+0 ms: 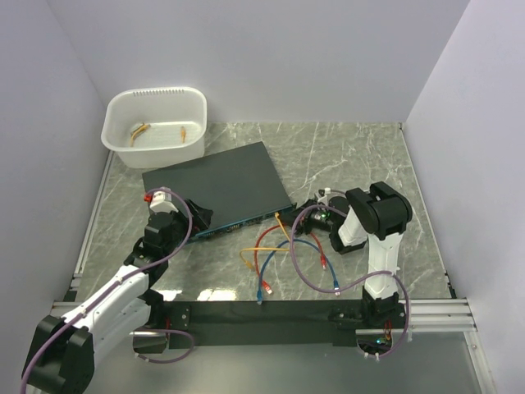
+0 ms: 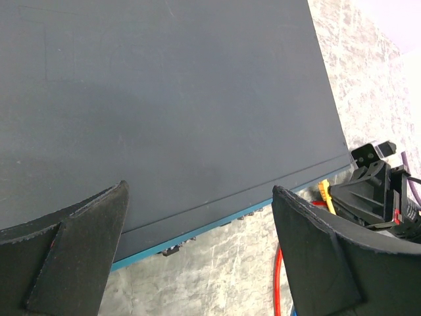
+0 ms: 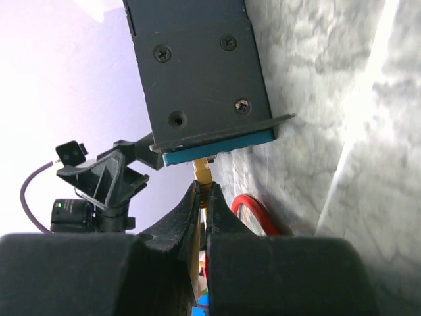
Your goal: Insert the plug into the switch port
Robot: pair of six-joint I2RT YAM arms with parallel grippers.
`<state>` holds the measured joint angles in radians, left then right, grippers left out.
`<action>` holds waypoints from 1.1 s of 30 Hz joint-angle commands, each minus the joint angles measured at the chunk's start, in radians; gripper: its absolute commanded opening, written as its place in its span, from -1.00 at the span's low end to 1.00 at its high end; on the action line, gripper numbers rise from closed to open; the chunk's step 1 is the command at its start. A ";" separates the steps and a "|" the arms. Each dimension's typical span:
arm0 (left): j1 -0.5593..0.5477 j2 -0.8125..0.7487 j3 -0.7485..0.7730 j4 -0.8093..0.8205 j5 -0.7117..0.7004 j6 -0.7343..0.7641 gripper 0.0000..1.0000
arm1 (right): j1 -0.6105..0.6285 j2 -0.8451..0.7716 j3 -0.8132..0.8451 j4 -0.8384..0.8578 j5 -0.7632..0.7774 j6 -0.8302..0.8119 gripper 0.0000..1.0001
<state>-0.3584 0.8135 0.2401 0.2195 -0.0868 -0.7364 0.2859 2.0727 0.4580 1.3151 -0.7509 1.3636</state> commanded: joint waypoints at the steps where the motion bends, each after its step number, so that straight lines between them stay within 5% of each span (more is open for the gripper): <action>1: 0.004 -0.007 0.027 0.024 -0.011 0.017 0.93 | -0.014 0.027 0.068 0.447 0.188 0.011 -1.00; 9: 0.004 0.006 0.031 0.024 -0.010 0.017 0.93 | 0.001 0.015 0.070 0.447 0.180 0.006 -0.93; 14: 0.004 -0.017 0.030 0.012 -0.027 0.014 0.93 | 0.001 -0.037 -0.010 0.446 0.179 -0.009 -0.14; 19: 0.004 -0.039 0.037 0.000 -0.044 0.006 0.93 | -0.001 -0.111 -0.105 0.446 0.170 -0.027 0.26; 28: 0.004 -0.068 0.085 -0.035 -0.045 -0.009 0.93 | -0.017 -0.357 -0.223 0.310 0.134 -0.121 0.32; 33: 0.004 -0.074 0.105 -0.051 -0.041 -0.004 0.93 | -0.036 -0.749 -0.239 -0.182 0.198 -0.366 0.32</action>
<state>-0.3584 0.7498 0.2989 0.1780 -0.1215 -0.7448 0.2646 1.5631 0.2169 1.2594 -0.6086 1.2045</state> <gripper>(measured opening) 0.964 0.661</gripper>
